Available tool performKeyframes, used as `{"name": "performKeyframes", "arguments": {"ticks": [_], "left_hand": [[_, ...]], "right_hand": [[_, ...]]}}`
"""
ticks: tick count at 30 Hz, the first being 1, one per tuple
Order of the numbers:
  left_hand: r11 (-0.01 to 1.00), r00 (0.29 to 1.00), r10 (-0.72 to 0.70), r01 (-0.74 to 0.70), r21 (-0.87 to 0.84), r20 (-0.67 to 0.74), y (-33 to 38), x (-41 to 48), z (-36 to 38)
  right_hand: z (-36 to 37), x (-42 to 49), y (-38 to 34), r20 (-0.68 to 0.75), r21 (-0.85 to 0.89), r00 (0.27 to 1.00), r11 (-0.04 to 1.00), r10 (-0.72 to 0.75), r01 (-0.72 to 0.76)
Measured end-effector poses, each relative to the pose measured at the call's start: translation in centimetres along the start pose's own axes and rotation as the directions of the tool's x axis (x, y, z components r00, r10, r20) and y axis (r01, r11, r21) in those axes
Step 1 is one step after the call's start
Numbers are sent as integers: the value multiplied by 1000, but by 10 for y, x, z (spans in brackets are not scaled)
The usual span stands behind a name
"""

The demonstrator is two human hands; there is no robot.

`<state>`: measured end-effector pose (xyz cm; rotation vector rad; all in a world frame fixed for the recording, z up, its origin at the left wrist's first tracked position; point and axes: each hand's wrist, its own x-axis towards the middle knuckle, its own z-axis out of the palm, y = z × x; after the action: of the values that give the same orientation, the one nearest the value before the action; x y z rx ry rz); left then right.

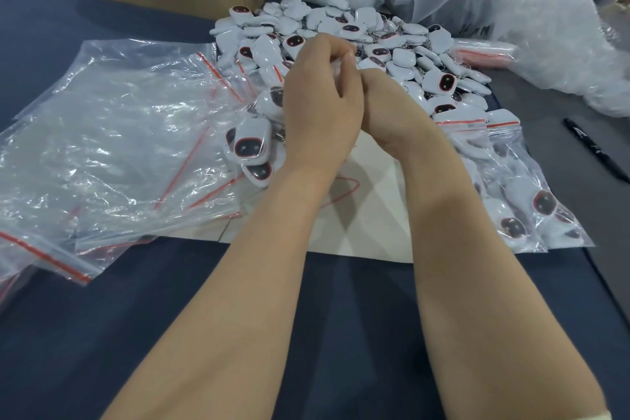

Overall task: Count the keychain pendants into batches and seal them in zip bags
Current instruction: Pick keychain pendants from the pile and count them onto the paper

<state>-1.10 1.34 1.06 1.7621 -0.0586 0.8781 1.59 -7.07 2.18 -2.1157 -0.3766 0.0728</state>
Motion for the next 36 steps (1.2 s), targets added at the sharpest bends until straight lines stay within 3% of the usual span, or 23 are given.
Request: {"name": "performKeyframes", "arguments": {"ticks": [2,9,10,12,14,15,19,23,28,36], "left_hand": [[1000,1000,5,-5,-6,28,1,-1,2],[996,994,-85,86,-6,75,-8,1,3],[995,992,-97,97,-4,82,-10,1,3],[995,990,-98,98,-1,98,-12,1,4],[996,991,-85,84,11,107,-14,0,5],[997,991,-79,77,17,108,-14,-1,6],[998,993,-68,66,23,99,-16,-2,8],[998,993,-60,58,22,107,-17,-3,9],[998,992,-60,57,33,109,-18,-3,10],[998,992,-60,58,24,108,-16,-3,8]], "right_hand": [[-6,-3,-2,36,-14,999,1000,-2,2],[-17,-4,-12,167,-319,985,948,45,11],[-18,-2,-10,118,-314,992,950,43,-4],[-19,1,-4,-117,-239,992,968,52,-79],[-18,7,11,-404,-264,912,947,66,-185],[-17,8,21,-470,-318,878,911,89,-262],[-8,10,49,-441,-480,835,700,329,-529],[-5,13,54,-432,-530,800,601,416,-598],[-2,10,54,-490,-515,810,642,323,-568],[-1,14,58,-425,-567,810,580,404,-586]]}}
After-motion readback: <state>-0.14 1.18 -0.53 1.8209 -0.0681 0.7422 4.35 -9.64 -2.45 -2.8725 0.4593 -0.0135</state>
